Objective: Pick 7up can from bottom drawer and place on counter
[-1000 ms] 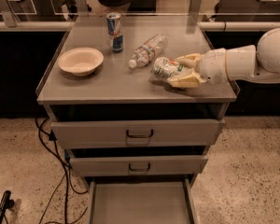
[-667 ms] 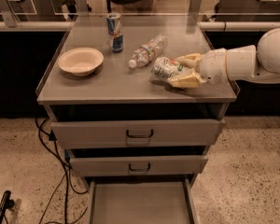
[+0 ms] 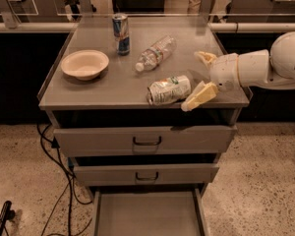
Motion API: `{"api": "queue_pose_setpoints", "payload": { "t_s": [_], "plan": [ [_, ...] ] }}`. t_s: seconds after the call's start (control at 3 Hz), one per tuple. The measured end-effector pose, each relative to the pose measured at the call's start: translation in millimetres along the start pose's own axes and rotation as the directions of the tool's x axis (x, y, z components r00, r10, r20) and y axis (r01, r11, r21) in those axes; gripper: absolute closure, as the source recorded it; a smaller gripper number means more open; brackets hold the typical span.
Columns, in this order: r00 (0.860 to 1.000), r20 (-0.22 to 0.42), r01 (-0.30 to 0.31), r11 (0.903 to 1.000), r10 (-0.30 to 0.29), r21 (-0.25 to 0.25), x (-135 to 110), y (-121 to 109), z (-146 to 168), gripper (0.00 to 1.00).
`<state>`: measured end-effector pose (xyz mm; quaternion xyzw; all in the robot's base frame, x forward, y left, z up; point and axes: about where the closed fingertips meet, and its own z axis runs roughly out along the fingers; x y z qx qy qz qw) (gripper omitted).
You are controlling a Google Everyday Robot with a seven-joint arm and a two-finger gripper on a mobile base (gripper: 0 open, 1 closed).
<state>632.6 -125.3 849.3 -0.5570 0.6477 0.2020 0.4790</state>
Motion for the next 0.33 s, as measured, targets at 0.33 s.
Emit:
{"api": "queue_pose_setpoints", "payload": {
  "t_s": [0.33],
  "plan": [
    [1.000, 0.000, 0.000, 1.0000, 0.000, 0.000, 0.0, 0.0, 0.0, 0.00]
  ]
}}
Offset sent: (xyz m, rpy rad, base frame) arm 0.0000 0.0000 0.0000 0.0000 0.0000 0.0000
